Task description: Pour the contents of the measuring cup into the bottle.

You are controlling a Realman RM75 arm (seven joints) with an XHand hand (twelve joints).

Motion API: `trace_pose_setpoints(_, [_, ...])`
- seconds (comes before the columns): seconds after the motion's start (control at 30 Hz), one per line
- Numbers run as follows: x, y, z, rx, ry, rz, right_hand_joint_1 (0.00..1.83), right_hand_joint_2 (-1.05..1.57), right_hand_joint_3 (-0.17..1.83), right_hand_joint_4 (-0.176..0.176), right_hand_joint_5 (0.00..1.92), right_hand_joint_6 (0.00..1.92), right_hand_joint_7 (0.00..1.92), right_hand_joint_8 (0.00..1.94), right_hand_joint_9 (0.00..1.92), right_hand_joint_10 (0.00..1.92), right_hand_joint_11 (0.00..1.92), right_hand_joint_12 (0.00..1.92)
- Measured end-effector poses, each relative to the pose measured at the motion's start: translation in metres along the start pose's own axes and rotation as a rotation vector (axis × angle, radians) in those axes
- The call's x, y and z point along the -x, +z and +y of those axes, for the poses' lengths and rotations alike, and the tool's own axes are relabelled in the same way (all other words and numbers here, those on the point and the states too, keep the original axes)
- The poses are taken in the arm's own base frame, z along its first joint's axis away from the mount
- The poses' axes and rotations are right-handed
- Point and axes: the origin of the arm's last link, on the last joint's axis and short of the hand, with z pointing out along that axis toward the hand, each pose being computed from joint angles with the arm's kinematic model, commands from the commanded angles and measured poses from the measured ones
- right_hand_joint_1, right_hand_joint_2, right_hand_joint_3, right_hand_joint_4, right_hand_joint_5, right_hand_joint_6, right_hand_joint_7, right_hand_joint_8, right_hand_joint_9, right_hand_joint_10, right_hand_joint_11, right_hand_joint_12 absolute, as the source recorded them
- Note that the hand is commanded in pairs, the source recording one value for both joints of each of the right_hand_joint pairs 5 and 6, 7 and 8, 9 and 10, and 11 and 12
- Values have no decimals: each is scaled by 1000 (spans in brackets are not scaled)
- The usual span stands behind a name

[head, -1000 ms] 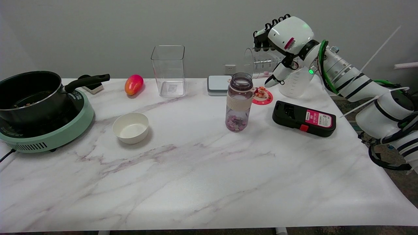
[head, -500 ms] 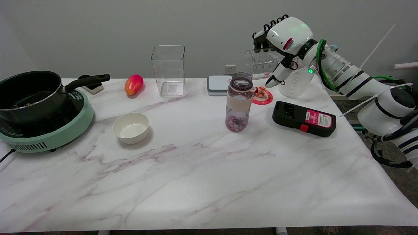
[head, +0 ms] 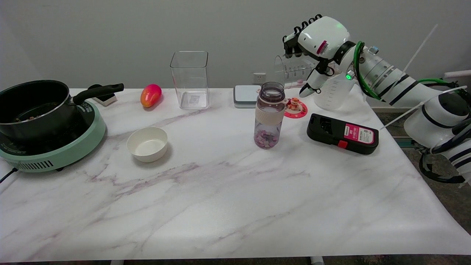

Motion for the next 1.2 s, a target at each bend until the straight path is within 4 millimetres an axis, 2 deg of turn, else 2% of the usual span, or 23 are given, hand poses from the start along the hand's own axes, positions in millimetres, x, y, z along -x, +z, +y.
trace_pose_setpoints(1.2, [-17,10,3,-52,-74,-5,1398,1411,446,0,1920,1920,1920,1920,1844,1844,1604,1604])
